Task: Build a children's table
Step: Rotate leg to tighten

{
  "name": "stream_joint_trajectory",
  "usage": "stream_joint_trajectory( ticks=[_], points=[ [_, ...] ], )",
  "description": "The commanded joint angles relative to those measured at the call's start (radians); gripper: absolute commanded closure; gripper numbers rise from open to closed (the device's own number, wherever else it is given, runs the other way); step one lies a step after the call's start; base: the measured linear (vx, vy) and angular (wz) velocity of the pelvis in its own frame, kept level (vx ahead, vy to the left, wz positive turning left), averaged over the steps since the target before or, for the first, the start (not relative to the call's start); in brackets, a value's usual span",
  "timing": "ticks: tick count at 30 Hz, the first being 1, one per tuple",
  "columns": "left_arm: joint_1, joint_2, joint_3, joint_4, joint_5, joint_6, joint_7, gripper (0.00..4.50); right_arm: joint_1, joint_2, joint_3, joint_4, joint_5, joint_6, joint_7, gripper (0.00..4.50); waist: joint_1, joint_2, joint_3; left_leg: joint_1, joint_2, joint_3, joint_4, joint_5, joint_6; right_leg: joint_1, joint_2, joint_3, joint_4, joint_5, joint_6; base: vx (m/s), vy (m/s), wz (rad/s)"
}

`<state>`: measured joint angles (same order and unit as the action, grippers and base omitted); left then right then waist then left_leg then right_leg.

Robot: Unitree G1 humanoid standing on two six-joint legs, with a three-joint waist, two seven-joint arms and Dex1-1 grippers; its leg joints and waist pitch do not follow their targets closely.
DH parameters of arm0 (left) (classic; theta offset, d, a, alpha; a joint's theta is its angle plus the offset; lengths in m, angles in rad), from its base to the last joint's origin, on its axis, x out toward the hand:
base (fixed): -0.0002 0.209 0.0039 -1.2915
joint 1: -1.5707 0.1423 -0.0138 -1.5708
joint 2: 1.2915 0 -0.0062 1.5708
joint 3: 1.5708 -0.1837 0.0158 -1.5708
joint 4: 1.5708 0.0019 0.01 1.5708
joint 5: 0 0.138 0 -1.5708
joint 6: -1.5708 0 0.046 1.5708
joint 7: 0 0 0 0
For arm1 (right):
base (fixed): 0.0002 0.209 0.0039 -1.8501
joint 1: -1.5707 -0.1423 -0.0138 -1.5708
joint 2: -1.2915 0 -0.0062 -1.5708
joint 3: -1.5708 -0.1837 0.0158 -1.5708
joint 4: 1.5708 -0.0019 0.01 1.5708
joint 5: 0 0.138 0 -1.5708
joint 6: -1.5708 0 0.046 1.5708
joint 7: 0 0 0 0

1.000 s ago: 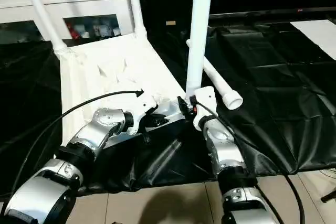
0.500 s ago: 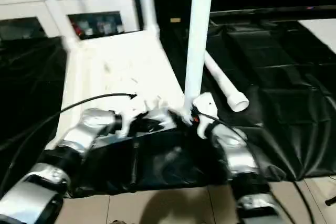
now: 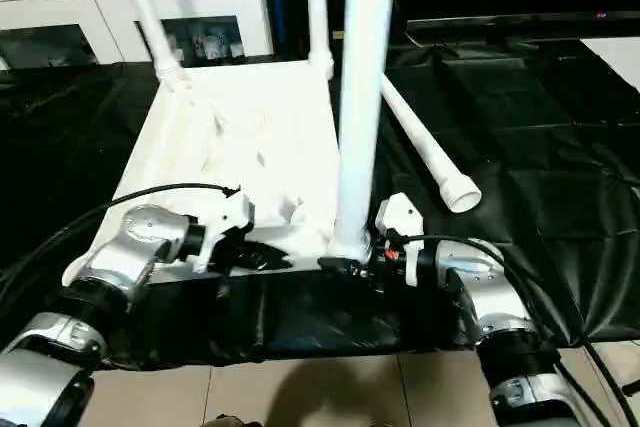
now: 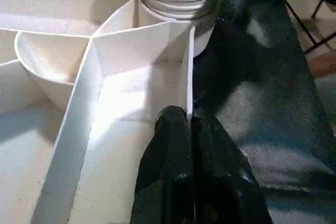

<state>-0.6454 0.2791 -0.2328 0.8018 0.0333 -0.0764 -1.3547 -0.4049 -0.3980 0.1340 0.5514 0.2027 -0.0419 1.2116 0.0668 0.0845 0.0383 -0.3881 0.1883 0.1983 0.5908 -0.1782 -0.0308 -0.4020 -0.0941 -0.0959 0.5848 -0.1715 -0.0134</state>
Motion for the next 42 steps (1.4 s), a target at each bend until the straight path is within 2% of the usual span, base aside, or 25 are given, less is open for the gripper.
stream_joint_trajectory(
  ticks=[1, 4, 5, 7, 11, 13, 17, 18, 19, 20, 22, 25, 29, 30, 31, 32, 35, 37, 39, 40, 42],
  points=[
    [-0.026, -0.007, 0.001, 0.012, -0.035, -0.026, -0.055, 4.5, -0.017, -0.005, 0.024, -0.008, -0.009, 0.013, 0.026, 1.16, 0.001, -0.021, -0.065, 0.017, 0.048, -0.021, -0.061, -0.184, 0.117, 0.05, -0.062, 0.045, -0.064, -0.212, -0.219, 0.0, 0.0, 0.0],
    [-0.032, -0.003, -0.001, 0.02, -0.031, -0.032, -0.058, 4.5, -0.021, -0.003, 0.025, -0.006, -0.011, 0.013, 0.033, 1.46, 0.002, -0.022, -0.068, 0.016, 0.047, -0.021, -0.058, -0.163, 0.126, 0.052, -0.062, 0.045, -0.057, -0.16, -0.235, 0.0, 0.0, 0.0],
    [-0.034, -0.002, -0.001, 0.023, -0.032, -0.031, -0.061, 4.5, -0.022, -0.001, 0.026, -0.006, -0.011, 0.013, 0.035, 1.6, 0.002, -0.018, -0.069, 0.016, 0.047, -0.021, -0.058, -0.161, 0.128, 0.052, -0.063, 0.045, -0.056, -0.155, -0.238, 0.0, 0.0, 0.0],
    [-0.037, -0.002, -0.001, 0.028, -0.032, -0.032, -0.063, 4.5, -0.022, 0.001, 0.029, -0.007, -0.011, 0.013, 0.038, 1.72, 0.003, -0.019, -0.069, 0.016, 0.048, -0.021, -0.057, -0.156, 0.132, 0.053, -0.063, 0.044, -0.056, -0.143, -0.243, 0.0, 0.0, 0.0],
    [-0.04, -0.005, 0.004, 0.04, -0.036, -0.03, -0.058, 4.5, -0.014, 0.016, 0.021, -0.011, -0.002, 0.029, 0.012, 1.79, 0.004, -0.019, -0.068, 0.016, 0.047, -0.021, -0.057, -0.168, 0.127, 0.053, -0.062, 0.043, -0.058, -0.161, -0.24, 0.0, 0.0, 0.0],
    [-0.042, -0.015, 0.01, 0.048, -0.028, -0.023, -0.013, 4.5, -0.006, 0.034, 0.014, -0.008, -0.017, 0.041, -0.06, 1.79, 0.004, -0.019, -0.067, 0.016, 0.048, -0.021, -0.058, -0.171, 0.122, 0.054, -0.062, 0.044, -0.059, -0.17, -0.239, 0.0, 0.0, 0.0],
    [-0.057, -0.047, 0.021, 0.071, 0.013, 0.025, 0.158, 4.5, -0.013, 0.104, -0.024, 0.03, -0.072, 0.042, -0.306, 1.8, -0.006, -0.018, -0.062, 0.021, 0.046, -0.023, -0.064, -0.223, 0.077, 0.05, -0.063, 0.044, -0.068, -0.26, -0.218, 0.0, 0.0, 0.0],
    [-0.058, -0.063, 0.027, 0.07, 0.02, 0.043, 0.212, 4.5, -0.02, 0.133, -0.04, 0.049, -0.089, 0.041, -0.401, 1.8, -0.015, -0.017, -0.057, 0.019, 0.047, -0.026, -0.069, -0.243, 0.052, 0.047, -0.065, 0.046, -0.07, -0.303, -0.209, 0.0, 0.0, 0.0],
    [-0.059, -0.078, 0.03, 0.066, 0.024, 0.054, 0.251, 4.5, -0.028, 0.158, -0.054, 0.065, -0.102, 0.042, -0.483, 1.8, -0.017, -0.02, -0.057, 0.022, 0.043, -0.026, -0.069, -0.258, 0.046, 0.047, -0.065, 0.044, -0.077, -0.337, -0.201, 0.0, 0.0, 0.0],
    [-0.06, -0.098, 0.035, 0.061, 0.029, 0.071, 0.299, 4.5, -0.036, 0.187, -0.072, 0.082, -0.111, 0.052, -0.575, 1.8, -0.031, -0.022, -0.056, 0.02, 0.041, -0.029, -0.071, -0.275, 0.026, 0.049, -0.066, 0.044, -0.081, -0.383, -0.182, 0.0, 0.0, 0.0],
    [-0.063, -0.135, 0.046, 0.051, 0.034, 0.112, 0.386, 4.5, -0.05, 0.233, -0.093, 0.108, -0.118, 0.067, -0.691, 1.8, -0.041, -0.02, -0.055, 0.024, 0.041, -0.029, -0.071, -0.291, 0.021, 0.044, -0.063, 0.045, -0.083, -0.389, -0.179, 0.0, 0.0, 0.0],
    [-0.063, -0.191, 0.054, 0.032, 0.039, 0.149, 0.491, 4.5, -0.069, 0.286, -0.094, 0.144, -0.149, 0.055, -0.829, 1.8, -0.042, -0.018, -0.057, 0.025, 0.037, -0.026, -0.067, -0.284, 0.035, 0.042, -0.063, 0.046, -0.088, -0.388, -0.174, 0.0, 0.0, 0.0],
    [-0.058, -0.227, 0.046, 0.02, 0.045, 0.154, 0.552, 4.5, -0.082, 0.329, -0.087, 0.164, -0.177, 0.026, -0.897, 1.8, -0.041, -0.015, -0.059, 0.02, 0.037, -0.026, -0.067, -0.26, 0.056, 0.045, -0.061, 0.045, -0.084, -0.33, -0.178, 0.0, 0.0, 0.0],
    [-0.05, -0.236, 0.034, 0.013, 0.052, 0.141, 0.55, 4.5, -0.085, 0.349, -0.086, 0.165, -0.183, -0.011, -0.907, 1.45, -0.041, -0.015, -0.061, 0.019, 0.037, -0.026, -0.067, -0.256, 0.06, 0.046, -0.06, 0.045, -0.082, -0.313, -0.181, 0.0, 0.0, 0.0],
    [-0.045, -0.238, 0.03, 0.007, 0.05, 0.132, 0.537, 4.5, -0.085, 0.354, -0.084, 0.163, -0.191, -0.036, -0.917, 1.11, -0.041, -0.014, -0.061, 0.018, 0.037, -0.026, -0.067, -0.258, 0.062, 0.046, -0.062, 0.045, -0.082, -0.31, -0.183, 0.0, 0.0, 0.0],
    [-0.04, -0.233, 0.026, 0.0, 0.047, 0.125, 0.516, 4.5, -0.084, 0.351, -0.089, 0.155, -0.185, -0.048, -0.905, 1.08, -0.041, -0.017, -0.061, 0.018, 0.037, -0.025, -0.067, -0.256, 0.067, 0.047, -0.061, 0.044, -0.082, -0.305, -0.183, 0.0, 0.0, 0.0],
    [-0.029, -0.207, 0.021, -0.022, 0.037, 0.111, 0.464, 4.5, -0.08, 0.32, -0.091, 0.145, -0.184, -0.079, -0.878, 0.76, -0.04, -0.015, -0.062, 0.017, 0.038, -0.026, -0.067, -0.248, 0.075, 0.048, -0.061, 0.045, -0.079, -0.291, -0.185, 0.0, 0.0, 0.0],
    [-0.018, -0.179, 0.017, -0.038, 0.022, 0.091, 0.401, 4.5, -0.074, 0.286, -0.093, 0.141, -0.173, -0.109, -0.823, 0.68, -0.038, -0.015, -0.065, 0.015, 0.038, -0.024, -0.063, -0.224, 0.09, 0.05, -0.062, 0.045, -0.076, -0.249, -0.195, 0.0, 0.0, 0.0],
    [-0.011, -0.161, 0.013, -0.047, 0.015, 0.079, 0.359, 4.5, -0.068, 0.265, -0.097, 0.13, -0.159, -0.112, -0.78, 0.55, -0.036, -0.015, -0.065, 0.014, 0.038, -0.023, -0.061, -0.2, 0.104, 0.051, -0.061, 0.046, -0.07, -0.209, -0.209, 0.0, 0.0, 0.0],
    [-0.009, -0.151, 0.012, -0.05, 0.01, 0.073, 0.338, 4.5, -0.066, 0.251, -0.096, 0.124, -0.15, -0.113, -0.75, 0.34, -0.032, -0.014, -0.066, 0.015, 0.039, -0.022, -0.059, -0.193, 0.113, 0.051, -0.062, 0.046, -0.069, -0.198, -0.215, 0.0, 0.0, 0.0],
    [-0.004, -0.134, 0.013, -0.056, -0.002, 0.061, 0.296, 4.5, -0.059, 0.225, -0.094, 0.112, -0.129, -0.112, -0.68, 0.28, -0.028, -0.014, -0.066, 0.015, 0.04, -0.021, -0.059, -0.193, 0.121, 0.053, -0.059, 0.043, -0.066, -0.188, -0.221, 0.0, 0.0, 0.0]
  ],
)
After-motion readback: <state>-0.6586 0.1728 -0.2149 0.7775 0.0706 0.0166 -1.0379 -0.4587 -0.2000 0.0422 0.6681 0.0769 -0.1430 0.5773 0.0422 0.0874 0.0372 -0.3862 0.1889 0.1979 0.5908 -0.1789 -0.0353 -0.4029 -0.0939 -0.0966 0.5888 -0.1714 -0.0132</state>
